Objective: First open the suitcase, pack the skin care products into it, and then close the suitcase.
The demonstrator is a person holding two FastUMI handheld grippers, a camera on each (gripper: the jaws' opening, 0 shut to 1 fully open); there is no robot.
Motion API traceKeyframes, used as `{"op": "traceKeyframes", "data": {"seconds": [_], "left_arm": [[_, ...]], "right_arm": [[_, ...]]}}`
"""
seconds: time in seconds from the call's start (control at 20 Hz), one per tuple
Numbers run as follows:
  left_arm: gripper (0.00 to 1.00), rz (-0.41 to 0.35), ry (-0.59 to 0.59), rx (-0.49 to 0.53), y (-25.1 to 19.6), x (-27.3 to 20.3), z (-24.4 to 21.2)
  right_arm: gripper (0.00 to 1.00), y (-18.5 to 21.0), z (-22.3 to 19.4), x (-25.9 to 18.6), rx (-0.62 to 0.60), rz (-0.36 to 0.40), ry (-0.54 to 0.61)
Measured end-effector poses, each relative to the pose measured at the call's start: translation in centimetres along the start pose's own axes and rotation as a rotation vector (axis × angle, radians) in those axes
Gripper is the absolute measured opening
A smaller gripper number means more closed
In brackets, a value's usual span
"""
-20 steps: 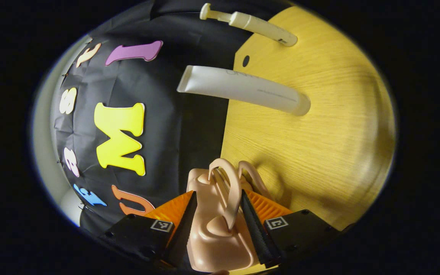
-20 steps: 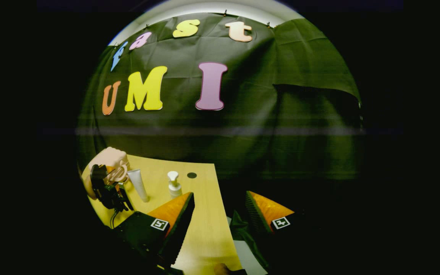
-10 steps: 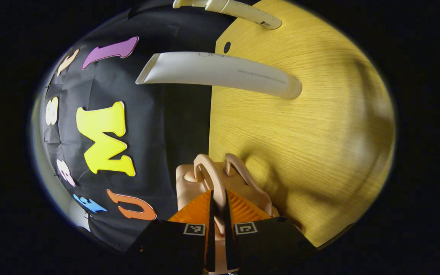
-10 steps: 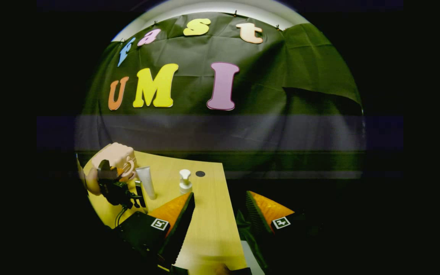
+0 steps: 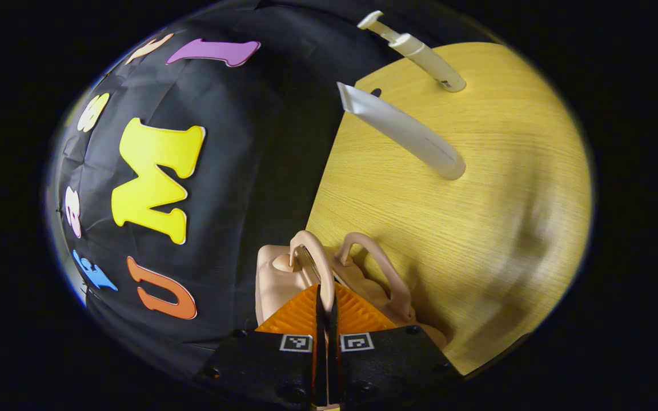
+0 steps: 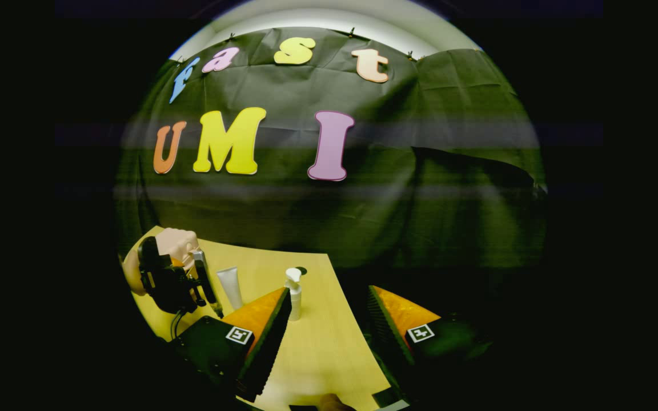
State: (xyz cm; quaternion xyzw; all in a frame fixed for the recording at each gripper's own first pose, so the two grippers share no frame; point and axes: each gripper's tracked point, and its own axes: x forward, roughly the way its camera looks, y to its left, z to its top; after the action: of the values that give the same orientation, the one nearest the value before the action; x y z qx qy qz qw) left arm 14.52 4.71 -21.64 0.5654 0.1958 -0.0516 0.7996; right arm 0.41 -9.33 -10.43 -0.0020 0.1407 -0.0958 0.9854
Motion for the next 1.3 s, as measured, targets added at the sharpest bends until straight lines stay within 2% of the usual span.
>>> {"op": "traceKeyframes", "data": {"seconds": [0.2, 0.45, 0.7, 0.9, 1.15, 1.3], "left_arm": [[0.03, 0.013, -0.057, -0.159, 4.9, -1.9, -0.7], [0.03, 0.063, -0.109, -0.339, 12.1, -4.0, -3.9], [0.02, 0.144, -0.138, -0.553, 19.0, -5.0, -10.5], [0.03, 0.156, -0.164, -0.695, 23.1, -3.5, -18.0], [0.03, 0.141, -0.148, -0.782, 24.4, -2.2, -27.0], [0.03, 0.104, -0.157, -0.935, 24.1, -0.3, -31.7]], "right_arm": [[0.80, 2.7, 3.1, -1.9, 0.016, -0.039, -0.034], [0.80, 8.9, 6.6, -2.9, -0.015, -0.031, -0.076], [0.80, 15.8, 9.5, -3.4, -0.029, -0.003, -0.100], [0.80, 21.2, 11.0, -3.4, -0.022, 0.045, -0.089], [0.80, 24.7, 10.0, -2.5, -0.016, 0.082, -0.023], [0.79, 25.1, 8.9, -1.8, -0.028, 0.075, 0.013]]}}
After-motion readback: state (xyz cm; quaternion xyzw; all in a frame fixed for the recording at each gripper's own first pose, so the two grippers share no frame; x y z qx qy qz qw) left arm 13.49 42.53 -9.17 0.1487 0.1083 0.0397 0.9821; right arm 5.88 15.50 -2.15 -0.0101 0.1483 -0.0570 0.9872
